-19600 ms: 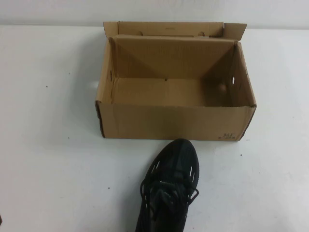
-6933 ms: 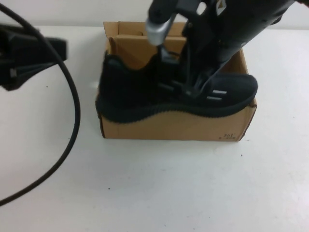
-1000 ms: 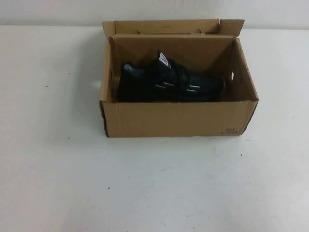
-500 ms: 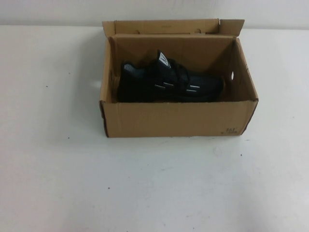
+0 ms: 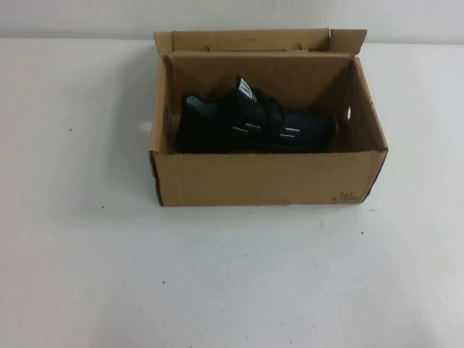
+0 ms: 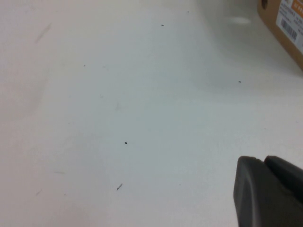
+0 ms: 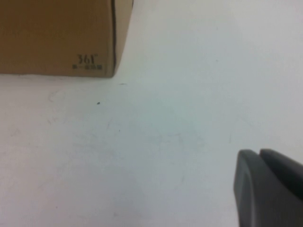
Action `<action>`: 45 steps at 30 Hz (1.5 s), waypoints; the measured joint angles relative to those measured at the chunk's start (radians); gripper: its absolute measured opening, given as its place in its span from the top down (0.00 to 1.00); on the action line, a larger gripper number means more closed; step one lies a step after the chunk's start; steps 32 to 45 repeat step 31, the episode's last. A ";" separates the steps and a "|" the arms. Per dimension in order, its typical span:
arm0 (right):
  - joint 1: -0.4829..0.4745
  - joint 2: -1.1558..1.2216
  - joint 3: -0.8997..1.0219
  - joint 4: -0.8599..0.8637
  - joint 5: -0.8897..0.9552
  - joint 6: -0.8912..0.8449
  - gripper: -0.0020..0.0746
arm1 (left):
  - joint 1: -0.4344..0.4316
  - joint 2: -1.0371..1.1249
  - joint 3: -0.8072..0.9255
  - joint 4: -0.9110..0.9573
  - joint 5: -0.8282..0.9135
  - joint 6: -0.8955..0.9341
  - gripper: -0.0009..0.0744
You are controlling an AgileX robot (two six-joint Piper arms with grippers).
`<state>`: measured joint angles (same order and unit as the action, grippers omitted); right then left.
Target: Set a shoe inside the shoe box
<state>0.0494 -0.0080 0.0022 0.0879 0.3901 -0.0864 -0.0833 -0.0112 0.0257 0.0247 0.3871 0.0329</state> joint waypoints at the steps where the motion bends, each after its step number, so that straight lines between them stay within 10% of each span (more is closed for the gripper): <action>1: -0.002 0.000 0.009 -0.027 0.000 0.047 1.00 | 0.000 0.000 0.000 0.000 0.000 0.000 0.99; 45: -0.001 0.000 0.019 -0.062 -0.005 0.152 1.00 | 0.000 0.000 0.000 0.000 0.000 0.000 0.99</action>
